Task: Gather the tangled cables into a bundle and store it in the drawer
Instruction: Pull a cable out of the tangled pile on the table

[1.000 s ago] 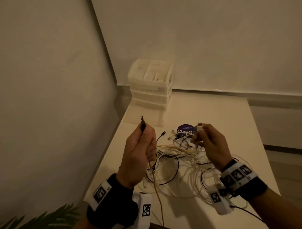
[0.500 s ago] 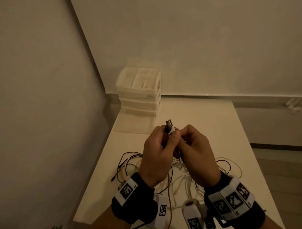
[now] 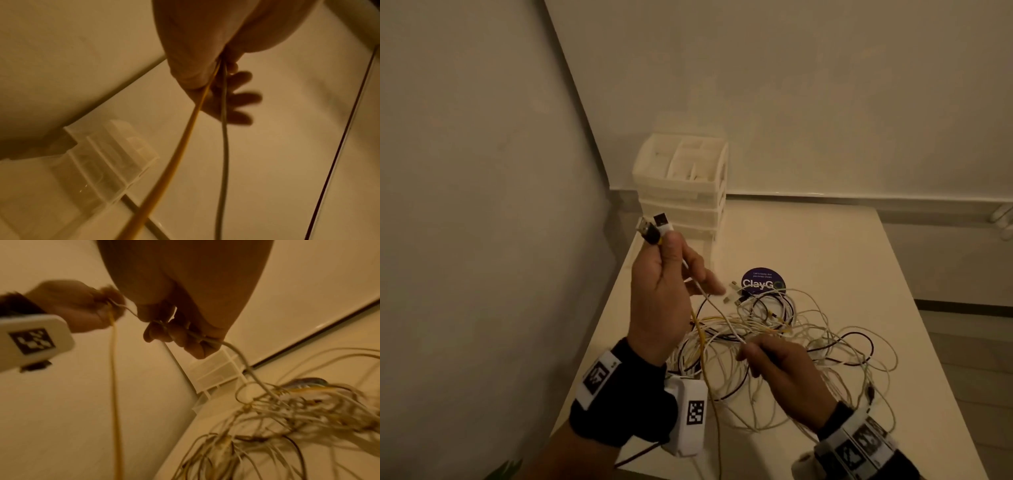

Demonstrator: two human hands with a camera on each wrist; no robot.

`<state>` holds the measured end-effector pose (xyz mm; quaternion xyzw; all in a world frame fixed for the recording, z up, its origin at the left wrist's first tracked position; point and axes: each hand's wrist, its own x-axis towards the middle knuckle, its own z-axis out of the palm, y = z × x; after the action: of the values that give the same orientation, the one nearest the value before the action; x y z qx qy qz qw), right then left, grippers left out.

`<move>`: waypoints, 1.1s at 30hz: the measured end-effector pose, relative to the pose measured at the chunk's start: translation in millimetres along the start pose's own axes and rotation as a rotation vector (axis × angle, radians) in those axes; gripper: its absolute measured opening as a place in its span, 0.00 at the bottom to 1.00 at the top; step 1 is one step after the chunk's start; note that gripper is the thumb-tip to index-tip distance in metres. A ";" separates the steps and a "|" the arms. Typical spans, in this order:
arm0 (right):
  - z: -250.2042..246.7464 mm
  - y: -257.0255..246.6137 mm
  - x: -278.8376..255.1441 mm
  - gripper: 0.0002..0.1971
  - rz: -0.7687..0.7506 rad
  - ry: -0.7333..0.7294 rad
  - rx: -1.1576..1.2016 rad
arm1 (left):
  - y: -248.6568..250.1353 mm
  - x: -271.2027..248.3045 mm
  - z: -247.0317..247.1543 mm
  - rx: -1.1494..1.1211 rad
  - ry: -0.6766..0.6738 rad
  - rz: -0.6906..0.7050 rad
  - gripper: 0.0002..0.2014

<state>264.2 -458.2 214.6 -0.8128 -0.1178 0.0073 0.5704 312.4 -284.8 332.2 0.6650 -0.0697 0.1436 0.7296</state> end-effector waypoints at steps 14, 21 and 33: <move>-16.4 -42.2 18.6 0.22 0.052 0.112 0.241 | -27.5 -37.2 1.6 0.616 -0.513 0.002 0.06; -21.5 -64.7 18.3 0.20 0.115 0.131 0.421 | -32.3 -31.4 4.5 0.558 -0.407 0.121 0.09; -13.9 -31.6 -3.2 0.15 -0.009 0.010 0.081 | -21.3 -14.2 -29.2 0.443 0.037 0.144 0.14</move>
<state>257.3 -461.5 248.4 -0.7886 -0.1182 0.0055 0.6034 302.8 -259.1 304.6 0.7996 -0.0703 0.2191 0.5547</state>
